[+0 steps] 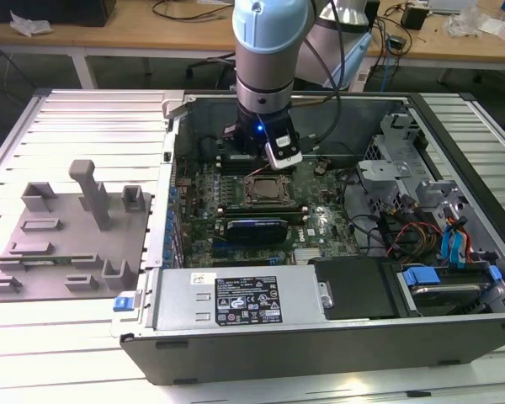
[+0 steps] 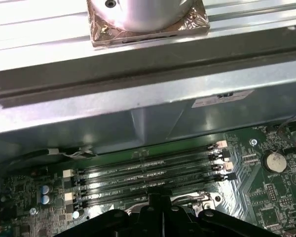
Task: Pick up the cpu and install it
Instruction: 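Install the first cpu locking lever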
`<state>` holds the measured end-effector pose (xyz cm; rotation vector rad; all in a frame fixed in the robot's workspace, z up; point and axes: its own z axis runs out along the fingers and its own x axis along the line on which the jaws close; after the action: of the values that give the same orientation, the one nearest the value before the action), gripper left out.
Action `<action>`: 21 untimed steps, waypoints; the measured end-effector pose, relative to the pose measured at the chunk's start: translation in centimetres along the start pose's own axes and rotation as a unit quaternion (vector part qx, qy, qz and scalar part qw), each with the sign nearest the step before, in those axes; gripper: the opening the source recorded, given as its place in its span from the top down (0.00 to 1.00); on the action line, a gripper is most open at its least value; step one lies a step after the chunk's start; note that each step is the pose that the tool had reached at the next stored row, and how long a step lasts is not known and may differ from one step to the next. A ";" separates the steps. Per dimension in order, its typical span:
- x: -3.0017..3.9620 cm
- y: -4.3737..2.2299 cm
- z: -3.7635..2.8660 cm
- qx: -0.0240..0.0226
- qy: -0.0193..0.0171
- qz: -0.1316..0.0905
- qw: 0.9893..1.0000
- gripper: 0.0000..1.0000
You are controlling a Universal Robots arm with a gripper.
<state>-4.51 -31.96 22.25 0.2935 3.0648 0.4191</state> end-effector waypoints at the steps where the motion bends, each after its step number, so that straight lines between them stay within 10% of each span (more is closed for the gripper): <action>1: -0.15 0.12 0.12 0.000 0.000 0.002 1.000 0.89; 9: -1.34 0.50 0.70 0.003 -0.005 0.016 1.000 0.89; 21: -0.96 0.24 1.37 0.006 -0.020 0.062 0.998 0.89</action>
<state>-3.44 -31.56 21.00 0.4895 3.0205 0.3941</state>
